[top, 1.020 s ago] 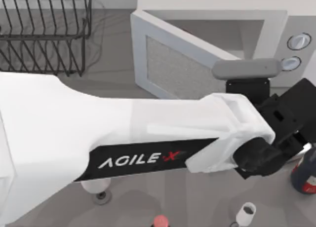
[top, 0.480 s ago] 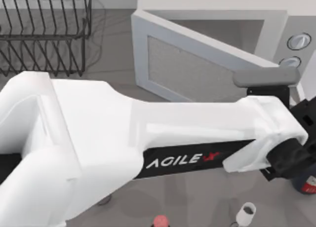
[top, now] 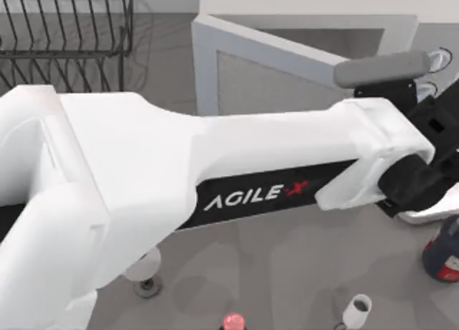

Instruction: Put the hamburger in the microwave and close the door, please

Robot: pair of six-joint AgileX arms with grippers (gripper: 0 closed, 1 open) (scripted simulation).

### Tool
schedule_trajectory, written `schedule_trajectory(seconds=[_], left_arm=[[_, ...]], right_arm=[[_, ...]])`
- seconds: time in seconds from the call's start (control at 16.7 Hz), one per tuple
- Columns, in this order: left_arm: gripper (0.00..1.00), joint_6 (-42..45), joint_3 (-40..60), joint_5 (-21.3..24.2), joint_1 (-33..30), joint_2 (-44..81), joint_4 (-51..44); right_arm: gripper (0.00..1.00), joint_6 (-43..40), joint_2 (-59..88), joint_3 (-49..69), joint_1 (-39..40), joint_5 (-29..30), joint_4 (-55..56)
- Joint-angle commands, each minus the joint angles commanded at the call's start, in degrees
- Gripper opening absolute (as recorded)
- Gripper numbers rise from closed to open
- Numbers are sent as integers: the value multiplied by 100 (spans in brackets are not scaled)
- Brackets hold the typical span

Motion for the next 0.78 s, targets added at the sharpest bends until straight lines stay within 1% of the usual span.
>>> schedule_trajectory(seconds=[0.18,0.36,0.6,0.78], left_arm=[[0,288,512,116,314,160,269],[0,624,902,272,541,464,310],[0,939,912,453,641,911,71],[0,953,899,464,644,939,45]], right_arm=[[100,0,0,0,0,0,0],[100,0,0,0,0,0,0],[100,0,0,0,0,0,0],[100,0,0,0,0,0,0]])
